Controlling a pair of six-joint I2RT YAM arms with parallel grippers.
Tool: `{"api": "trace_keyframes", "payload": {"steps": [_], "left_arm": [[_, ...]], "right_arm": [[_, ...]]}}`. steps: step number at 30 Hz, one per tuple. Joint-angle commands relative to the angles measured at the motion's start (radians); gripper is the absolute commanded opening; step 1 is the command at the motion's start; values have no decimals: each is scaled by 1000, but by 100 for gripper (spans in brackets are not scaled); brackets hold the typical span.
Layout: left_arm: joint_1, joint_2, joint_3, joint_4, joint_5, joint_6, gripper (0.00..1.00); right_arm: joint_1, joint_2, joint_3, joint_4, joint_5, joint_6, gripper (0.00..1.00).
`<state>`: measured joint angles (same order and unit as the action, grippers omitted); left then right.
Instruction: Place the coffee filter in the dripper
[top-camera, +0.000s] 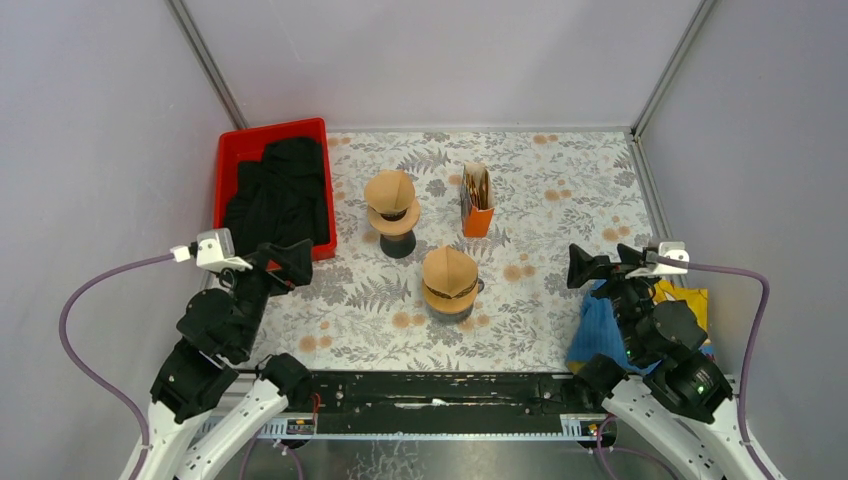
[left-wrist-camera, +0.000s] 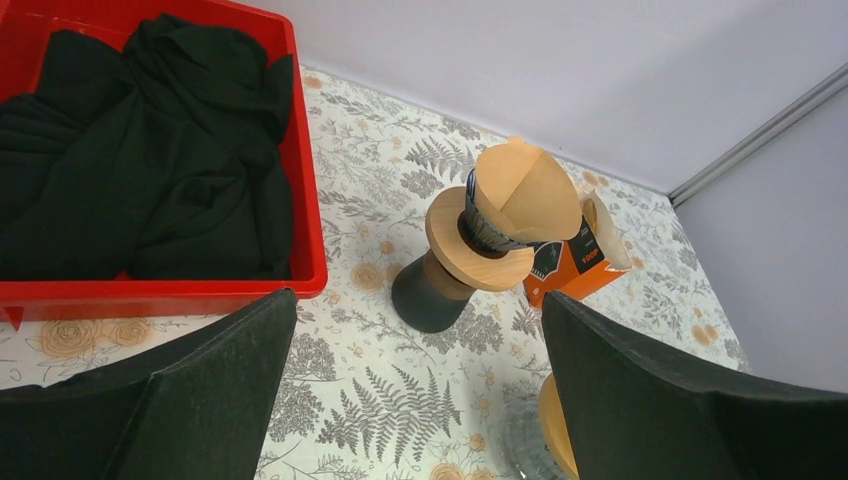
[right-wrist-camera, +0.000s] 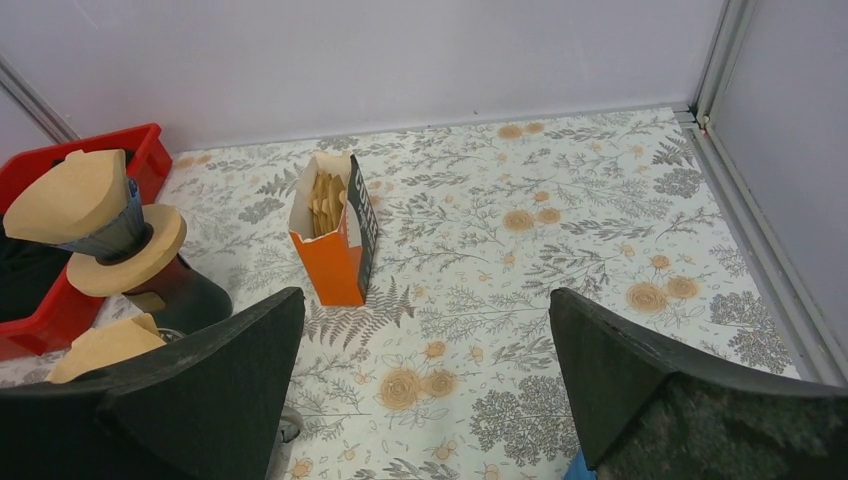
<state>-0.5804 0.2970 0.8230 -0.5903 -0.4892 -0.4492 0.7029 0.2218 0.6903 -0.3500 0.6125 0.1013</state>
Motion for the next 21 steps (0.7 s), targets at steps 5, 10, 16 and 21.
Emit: {"api": "trace_keyframes", "payload": {"steps": [5,10,16,21], "left_arm": [[8,-44,-13,48,-28,12,100],[10,-55,-14,47,-25,13,100],[10,-56,-16,46,-15,25,100],[10,-55,-17,43,-12,33,100]], "right_arm": [[-5,-61,-20,29,26,18,99],[-5,-65,-26,30,22,19,99],[-6,-61,-28,32,18,18,99],[-5,-61,-28,34,19,17,99]]}}
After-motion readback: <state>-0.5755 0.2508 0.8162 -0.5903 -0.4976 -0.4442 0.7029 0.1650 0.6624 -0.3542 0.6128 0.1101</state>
